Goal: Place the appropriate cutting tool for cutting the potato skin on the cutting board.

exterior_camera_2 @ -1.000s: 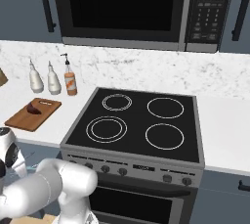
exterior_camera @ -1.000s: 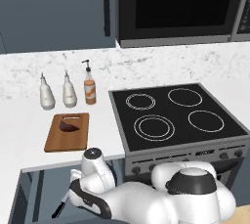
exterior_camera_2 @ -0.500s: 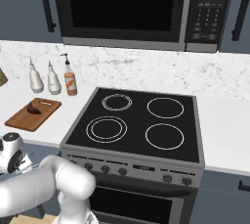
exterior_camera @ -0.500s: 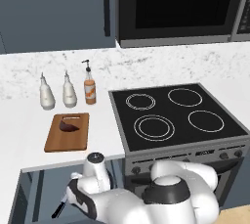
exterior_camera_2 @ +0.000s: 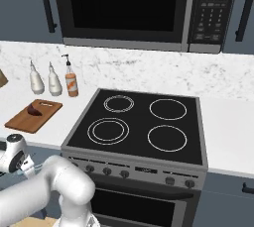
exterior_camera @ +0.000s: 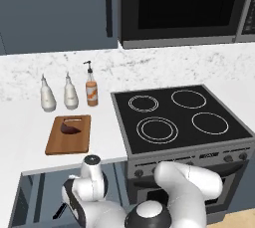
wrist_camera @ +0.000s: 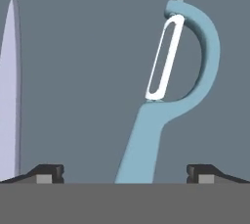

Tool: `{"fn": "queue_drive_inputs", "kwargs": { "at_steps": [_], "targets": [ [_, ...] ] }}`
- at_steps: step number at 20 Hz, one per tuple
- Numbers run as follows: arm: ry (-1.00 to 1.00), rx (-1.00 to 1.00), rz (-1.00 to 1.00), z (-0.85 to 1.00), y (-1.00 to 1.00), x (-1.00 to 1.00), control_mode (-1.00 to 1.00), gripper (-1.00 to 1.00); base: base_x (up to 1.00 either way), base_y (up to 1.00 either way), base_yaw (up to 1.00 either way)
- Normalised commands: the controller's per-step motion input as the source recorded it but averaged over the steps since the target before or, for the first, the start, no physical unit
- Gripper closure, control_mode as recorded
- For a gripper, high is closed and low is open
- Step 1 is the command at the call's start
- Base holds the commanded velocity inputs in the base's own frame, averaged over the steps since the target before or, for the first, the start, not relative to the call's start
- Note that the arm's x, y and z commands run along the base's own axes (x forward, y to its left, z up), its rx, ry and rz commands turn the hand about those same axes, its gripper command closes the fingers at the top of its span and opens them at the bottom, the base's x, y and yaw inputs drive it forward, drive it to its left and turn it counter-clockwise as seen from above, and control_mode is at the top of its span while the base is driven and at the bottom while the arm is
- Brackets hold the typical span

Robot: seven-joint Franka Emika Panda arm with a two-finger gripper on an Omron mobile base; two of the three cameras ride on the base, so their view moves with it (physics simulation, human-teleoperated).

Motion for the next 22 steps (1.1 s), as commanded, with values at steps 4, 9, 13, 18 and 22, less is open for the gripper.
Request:
{"fn": "queue_drive_inputs", "kwargs": {
  "at_steps": [4,9,13,18,22],
  "targets": [
    [0.05,0.0,0.0,-0.47,0.07,0.02,-1.0,-1.0,0.0,0.0,0.0],
    [0.02,-0.03,0.0,-0.62,0.26,-0.39,-1.0,1.0,0.0,0.0,0.0],
    [0.0,-0.08,0.0,-0.52,0.07,-0.44,-1.0,1.0,0.0,0.0,0.0],
    [0.0,-0.04,0.0,-0.23,0.01,-0.38,-1.0,1.0,0.0,0.0,0.0],
    [0.0,0.0,0.0,0.44,0.08,-0.75,-1.0,1.0,0.0,0.0,0.0]
  ]
}}
